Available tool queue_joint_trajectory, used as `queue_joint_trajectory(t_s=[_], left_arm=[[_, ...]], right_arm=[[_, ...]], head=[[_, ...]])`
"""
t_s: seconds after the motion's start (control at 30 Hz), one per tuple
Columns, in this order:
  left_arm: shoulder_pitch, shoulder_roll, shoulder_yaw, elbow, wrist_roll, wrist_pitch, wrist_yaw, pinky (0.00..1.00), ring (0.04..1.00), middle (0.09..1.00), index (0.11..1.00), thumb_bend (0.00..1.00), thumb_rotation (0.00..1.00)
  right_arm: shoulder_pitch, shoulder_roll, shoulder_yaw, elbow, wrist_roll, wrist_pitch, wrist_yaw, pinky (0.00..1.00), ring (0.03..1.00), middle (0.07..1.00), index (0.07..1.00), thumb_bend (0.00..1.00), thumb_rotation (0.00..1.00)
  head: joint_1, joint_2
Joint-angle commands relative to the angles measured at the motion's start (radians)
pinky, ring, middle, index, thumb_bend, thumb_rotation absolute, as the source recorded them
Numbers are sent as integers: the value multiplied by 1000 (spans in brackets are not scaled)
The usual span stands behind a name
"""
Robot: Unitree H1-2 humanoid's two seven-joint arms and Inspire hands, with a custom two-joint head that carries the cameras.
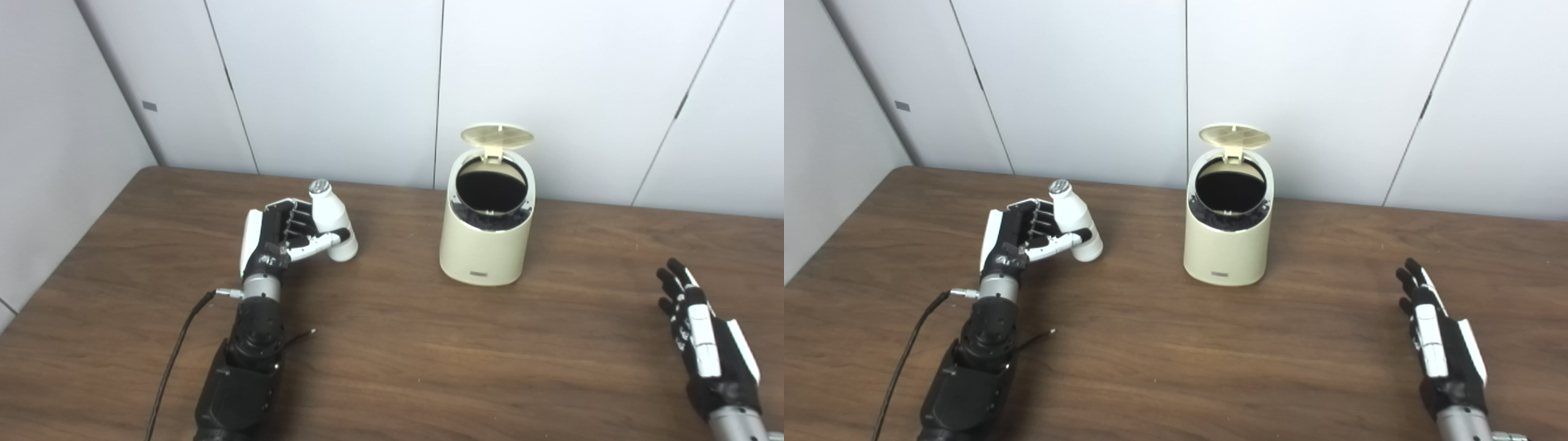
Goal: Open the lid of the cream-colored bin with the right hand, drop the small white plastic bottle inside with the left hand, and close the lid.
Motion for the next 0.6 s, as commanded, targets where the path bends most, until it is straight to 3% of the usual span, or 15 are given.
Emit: queue_joint_trajectory(t_s=[0.0, 0.43, 0.5, 0.57], left_arm=[[-41, 14, 2, -36, 14, -19, 24, 396, 469, 501, 482, 520, 0], [-23, 3, -11, -108, 16, -23, 11, 443, 492, 497, 483, 519, 0], [-21, 4, -18, -121, 24, -24, 11, 392, 425, 492, 487, 506, 0], [-20, 7, -24, -132, 24, -40, 9, 410, 439, 495, 482, 504, 0]], right_arm=[[-13, -17, -10, -27, 5, -29, -2, 994, 986, 948, 949, 568, 1000], [-18, -16, -7, -20, 14, -36, 1, 986, 976, 939, 946, 598, 1000], [-19, -16, -6, -17, 16, -38, 3, 989, 979, 943, 949, 599, 1000], [-20, -12, -8, -18, 26, -31, 3, 994, 980, 944, 952, 602, 1000]], head=[[1, 1], [-18, 1], [-22, 2], [-29, 2]])
